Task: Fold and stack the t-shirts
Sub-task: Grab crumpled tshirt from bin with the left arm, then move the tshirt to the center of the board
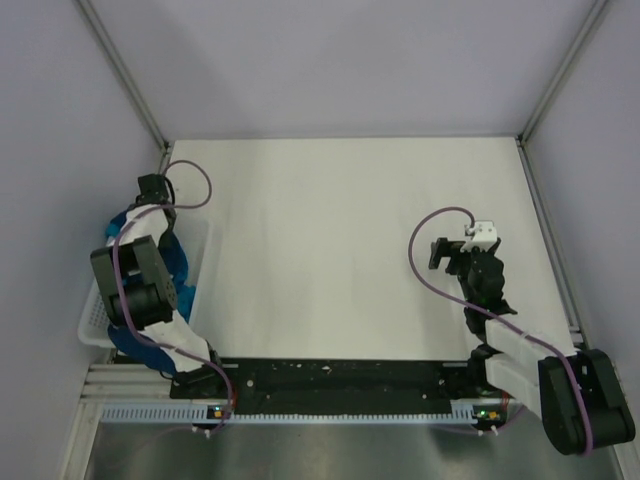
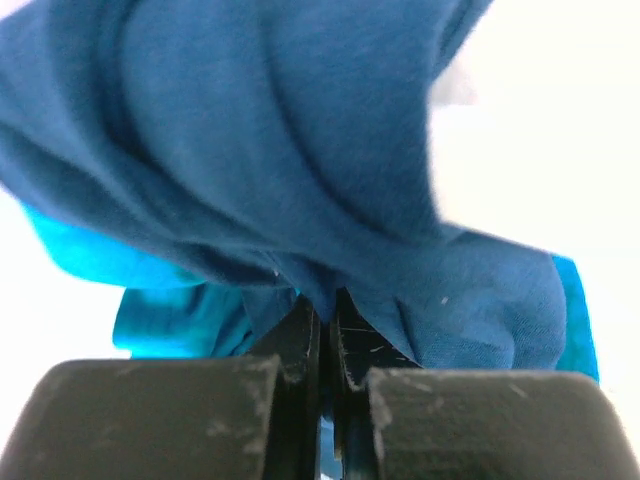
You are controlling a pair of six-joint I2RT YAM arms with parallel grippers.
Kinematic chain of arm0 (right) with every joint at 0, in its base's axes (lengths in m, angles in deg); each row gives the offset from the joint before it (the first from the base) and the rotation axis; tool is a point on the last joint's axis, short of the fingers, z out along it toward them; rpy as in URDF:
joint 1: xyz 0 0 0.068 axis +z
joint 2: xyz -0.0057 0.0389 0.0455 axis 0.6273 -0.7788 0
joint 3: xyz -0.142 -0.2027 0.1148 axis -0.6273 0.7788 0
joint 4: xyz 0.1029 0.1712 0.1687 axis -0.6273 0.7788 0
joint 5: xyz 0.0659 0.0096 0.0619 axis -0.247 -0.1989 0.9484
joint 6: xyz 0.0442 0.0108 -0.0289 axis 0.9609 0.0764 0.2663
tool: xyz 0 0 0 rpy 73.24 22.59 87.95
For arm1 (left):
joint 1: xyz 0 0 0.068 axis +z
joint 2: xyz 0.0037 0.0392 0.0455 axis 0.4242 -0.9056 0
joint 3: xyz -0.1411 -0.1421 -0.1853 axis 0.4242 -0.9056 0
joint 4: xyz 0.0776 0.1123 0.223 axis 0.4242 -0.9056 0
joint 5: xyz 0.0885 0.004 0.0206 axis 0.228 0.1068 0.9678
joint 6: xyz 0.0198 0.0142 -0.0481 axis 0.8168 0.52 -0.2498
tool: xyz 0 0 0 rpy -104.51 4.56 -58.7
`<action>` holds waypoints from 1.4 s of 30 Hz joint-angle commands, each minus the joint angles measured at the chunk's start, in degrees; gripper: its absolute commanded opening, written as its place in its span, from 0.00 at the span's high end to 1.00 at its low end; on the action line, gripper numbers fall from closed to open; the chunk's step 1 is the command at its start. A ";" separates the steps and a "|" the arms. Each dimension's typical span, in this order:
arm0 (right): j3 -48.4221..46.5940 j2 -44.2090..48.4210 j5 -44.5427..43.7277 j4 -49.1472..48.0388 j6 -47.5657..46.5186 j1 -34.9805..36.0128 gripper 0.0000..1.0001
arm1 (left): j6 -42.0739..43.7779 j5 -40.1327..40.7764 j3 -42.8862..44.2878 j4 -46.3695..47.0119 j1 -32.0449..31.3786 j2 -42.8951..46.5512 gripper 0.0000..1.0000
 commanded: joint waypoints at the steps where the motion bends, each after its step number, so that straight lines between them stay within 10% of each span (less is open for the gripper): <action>1: -1.39 0.39 0.71 -2.43 -0.60 -0.46 0.01 | -1.57 2.08 1.27 1.64 0.17 9.43 1.00; 17: -1.57 0.30 2.12 -2.08 -1.13 -0.37 0.01 | -2.52 -18.46 29.28 3.13 -0.88 38.28 1.00; 25: -1.92 -0.05 2.38 -1.73 -1.21 -0.37 0.01 | -19.30 -54.66 45.99 -5.12 -5.26 34.87 1.00; 34: -1.83 0.22 2.91 -1.55 -1.30 -0.37 0.01 | -9.23 -27.66 45.40 -12.68 -50.16 24.60 1.00; 42: -5.33 2.06 2.47 7.37 -1.13 -0.46 0.01 | -11.76 -26.13 44.76 -11.54 -53.53 2.56 1.00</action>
